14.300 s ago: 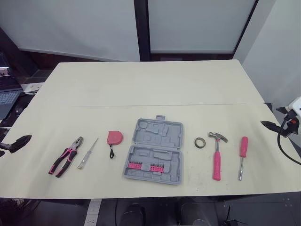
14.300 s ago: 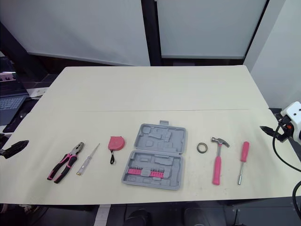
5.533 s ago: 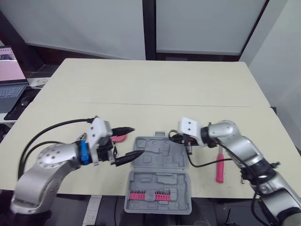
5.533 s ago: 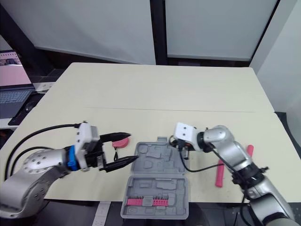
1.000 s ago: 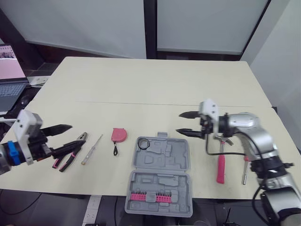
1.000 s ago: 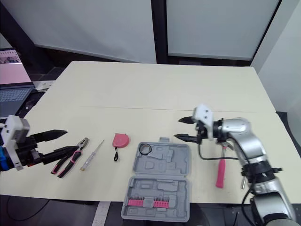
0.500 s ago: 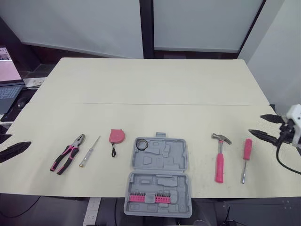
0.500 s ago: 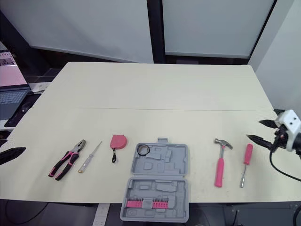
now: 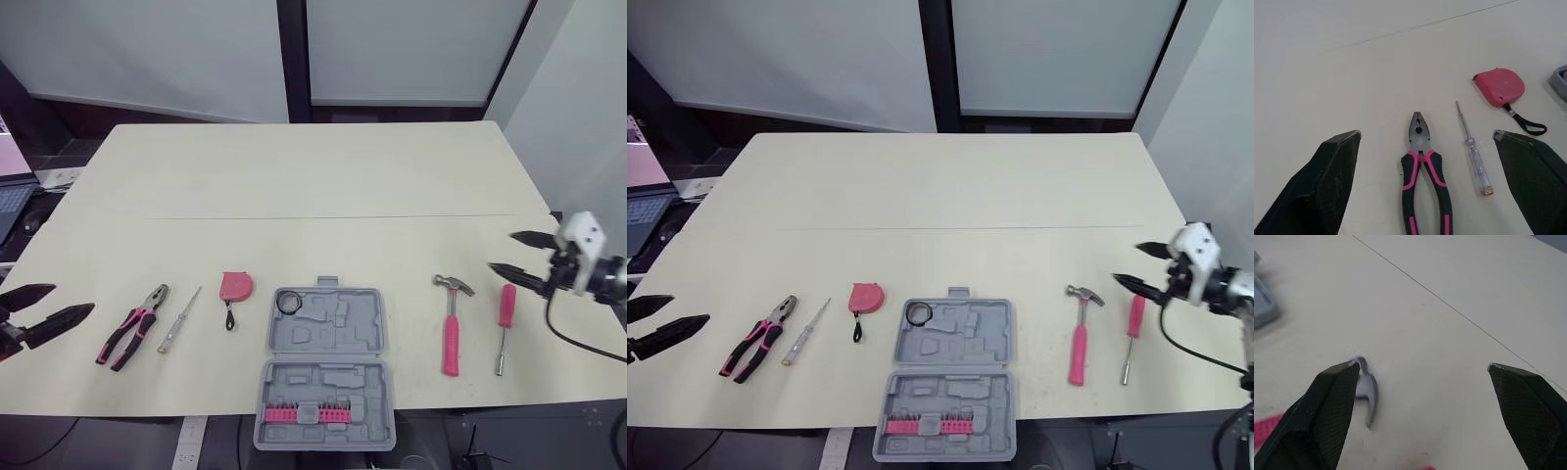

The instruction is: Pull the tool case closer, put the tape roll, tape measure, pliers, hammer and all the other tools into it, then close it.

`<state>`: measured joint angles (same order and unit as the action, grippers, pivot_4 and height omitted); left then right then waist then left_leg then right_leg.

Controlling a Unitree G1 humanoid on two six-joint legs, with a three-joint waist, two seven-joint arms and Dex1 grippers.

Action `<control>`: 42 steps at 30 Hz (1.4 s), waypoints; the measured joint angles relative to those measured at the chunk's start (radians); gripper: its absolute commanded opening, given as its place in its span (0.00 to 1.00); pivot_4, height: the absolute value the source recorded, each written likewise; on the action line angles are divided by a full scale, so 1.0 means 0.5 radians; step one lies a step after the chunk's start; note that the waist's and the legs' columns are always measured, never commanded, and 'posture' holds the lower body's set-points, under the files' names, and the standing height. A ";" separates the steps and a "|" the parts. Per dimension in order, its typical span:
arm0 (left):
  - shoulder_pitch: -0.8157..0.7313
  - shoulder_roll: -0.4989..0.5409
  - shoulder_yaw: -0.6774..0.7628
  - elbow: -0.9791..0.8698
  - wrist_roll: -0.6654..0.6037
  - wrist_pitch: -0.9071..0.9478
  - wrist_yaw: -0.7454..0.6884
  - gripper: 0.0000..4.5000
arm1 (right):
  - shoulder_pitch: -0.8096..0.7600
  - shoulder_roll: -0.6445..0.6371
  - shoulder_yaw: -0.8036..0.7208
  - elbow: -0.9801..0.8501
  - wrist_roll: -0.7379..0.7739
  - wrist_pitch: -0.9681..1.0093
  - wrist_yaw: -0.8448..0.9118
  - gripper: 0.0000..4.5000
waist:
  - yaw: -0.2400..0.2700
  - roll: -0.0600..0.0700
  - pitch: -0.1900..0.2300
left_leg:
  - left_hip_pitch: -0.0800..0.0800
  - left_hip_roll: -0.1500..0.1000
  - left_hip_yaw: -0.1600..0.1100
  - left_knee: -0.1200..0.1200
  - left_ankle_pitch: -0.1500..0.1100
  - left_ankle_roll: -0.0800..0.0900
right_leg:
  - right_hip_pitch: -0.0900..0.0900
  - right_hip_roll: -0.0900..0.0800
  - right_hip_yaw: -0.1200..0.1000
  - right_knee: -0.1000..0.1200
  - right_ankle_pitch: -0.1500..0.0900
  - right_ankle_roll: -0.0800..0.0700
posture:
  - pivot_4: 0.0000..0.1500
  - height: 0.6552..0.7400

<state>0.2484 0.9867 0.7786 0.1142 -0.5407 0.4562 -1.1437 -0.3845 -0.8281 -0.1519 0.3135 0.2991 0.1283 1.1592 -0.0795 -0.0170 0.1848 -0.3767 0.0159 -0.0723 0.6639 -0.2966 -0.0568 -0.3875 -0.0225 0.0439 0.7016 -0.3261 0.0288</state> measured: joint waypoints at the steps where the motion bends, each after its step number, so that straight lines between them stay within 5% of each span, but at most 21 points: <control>1: 0.060 -0.038 0.027 -0.121 -0.028 0.056 0.026 1.00 | -0.018 0.040 0.045 -0.085 0.012 0.052 -0.002 0.99 | 0.005 0.000 0.000 | -0.001 -0.001 -0.002 0.001 0.000 0.000 | 0.000 0.000 -0.001 0.000 0.000 0.000 | 1.00 1.00; 8: 0.504 -0.455 0.068 -1.063 -0.266 0.395 0.273 1.00 | -0.328 0.254 0.365 -0.619 0.163 0.417 0.054 0.99 | 0.030 0.000 0.000 | -0.003 -0.002 -0.005 0.002 0.000 0.000 | 0.000 -0.003 -0.003 -0.003 0.000 0.000 | 1.00 1.00; 13: 0.461 -0.873 -0.398 -1.422 -0.220 0.452 0.721 1.00 | -0.500 0.435 0.615 -0.905 0.225 0.614 0.071 0.99 | 0.089 -0.001 -0.004 | -0.005 -0.004 -0.011 0.003 0.001 -0.001 | 0.003 -0.002 -0.007 -0.006 0.002 -0.001 | 1.00 1.00; 22: 0.113 -1.346 -1.029 -1.317 0.370 0.283 1.550 1.00 | -0.497 0.430 0.655 -0.999 0.239 0.721 -0.017 0.99 | 0.129 -0.005 -0.006 | -0.007 -0.006 -0.013 0.009 0.001 -0.001 | 0.005 -0.001 -0.007 -0.008 0.006 0.002 | 1.00 1.00; 42: -0.386 -1.538 -1.363 -0.757 0.746 0.266 1.999 1.00 | -0.461 0.414 0.639 -1.021 0.237 0.732 -0.106 0.99 | 0.107 -0.005 -0.006 | -0.009 -0.006 -0.013 0.013 0.001 -0.001 | 0.005 0.000 -0.008 -0.007 0.006 0.002 | 1.00 1.00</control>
<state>0.0555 0.2175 0.0971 -0.2643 -0.1677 0.5891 -0.1443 -0.6151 -0.6209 0.1676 -0.1968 0.4177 0.4944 1.1059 -0.0261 -0.0197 0.1820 -0.3813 0.0128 -0.0786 0.6702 -0.2961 -0.0572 -0.3852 -0.0227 0.0400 0.6981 -0.3231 0.0300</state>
